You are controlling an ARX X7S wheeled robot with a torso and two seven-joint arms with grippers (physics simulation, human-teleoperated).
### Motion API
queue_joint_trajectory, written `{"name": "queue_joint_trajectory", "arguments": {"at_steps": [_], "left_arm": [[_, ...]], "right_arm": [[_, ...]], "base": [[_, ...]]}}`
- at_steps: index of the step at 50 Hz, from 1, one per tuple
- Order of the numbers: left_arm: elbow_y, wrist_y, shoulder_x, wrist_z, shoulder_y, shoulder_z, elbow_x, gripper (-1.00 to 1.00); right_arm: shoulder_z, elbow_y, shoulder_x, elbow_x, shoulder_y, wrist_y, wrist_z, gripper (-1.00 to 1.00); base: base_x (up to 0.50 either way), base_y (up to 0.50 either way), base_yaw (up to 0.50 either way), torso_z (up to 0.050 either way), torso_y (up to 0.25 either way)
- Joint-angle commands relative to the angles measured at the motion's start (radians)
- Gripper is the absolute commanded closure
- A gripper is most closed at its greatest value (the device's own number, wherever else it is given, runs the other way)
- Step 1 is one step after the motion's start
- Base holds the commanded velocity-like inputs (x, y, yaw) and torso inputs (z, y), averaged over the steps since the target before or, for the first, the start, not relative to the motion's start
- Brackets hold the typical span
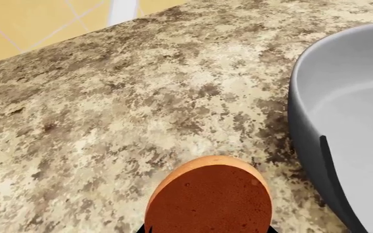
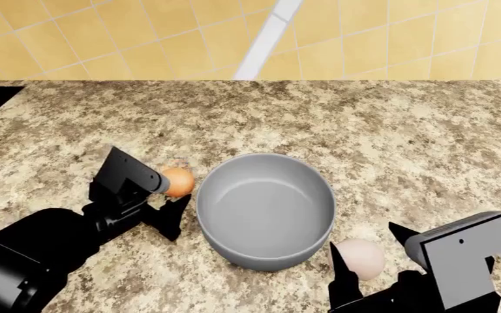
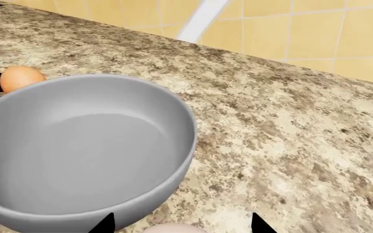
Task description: Place the eggs and milk next to the bowl.
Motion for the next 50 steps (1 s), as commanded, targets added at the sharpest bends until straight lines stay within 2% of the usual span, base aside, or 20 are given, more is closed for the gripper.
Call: {"name": "queue_joint_trajectory", "arguments": {"at_steps": [1,2,3,25,32,50], "left_arm": [[-0.005,-0.004,0.002,0.007,0.004,0.021,0.011,1.00],[-0.003,-0.005,0.001,0.007,0.005,0.022,0.010,1.00],[0.000,-0.005,0.000,0.008,0.005,0.022,0.009,-1.00],[0.058,-0.006,-0.031,0.007,0.020,-0.006,-0.024,-1.00],[0.110,0.010,-0.068,-0.038,0.058,-0.049,-0.027,-1.00],[0.204,0.010,-0.114,-0.068,0.115,-0.121,-0.091,-1.00]], "right_arm": [[-0.003,0.003,0.002,-0.004,-0.001,-0.003,-0.003,-1.00],[-0.003,0.003,0.002,-0.006,-0.002,-0.003,-0.004,-1.00],[-0.003,0.004,0.002,-0.008,-0.004,-0.004,-0.005,-1.00],[-0.011,0.006,0.005,-0.019,-0.006,-0.008,-0.015,-1.00],[-0.009,-0.007,0.009,-0.017,-0.004,-0.011,-0.004,-1.00],[-0.005,-0.048,0.034,0.032,0.025,-0.027,0.053,-1.00]], "base": [[0.00,0.00,0.00,0.000,0.000],[0.00,0.00,0.00,0.000,0.000],[0.00,0.00,0.00,0.000,0.000],[0.00,0.00,0.00,0.000,0.000],[0.00,0.00,0.00,0.000,0.000],[0.00,0.00,0.00,0.000,0.000]]}}
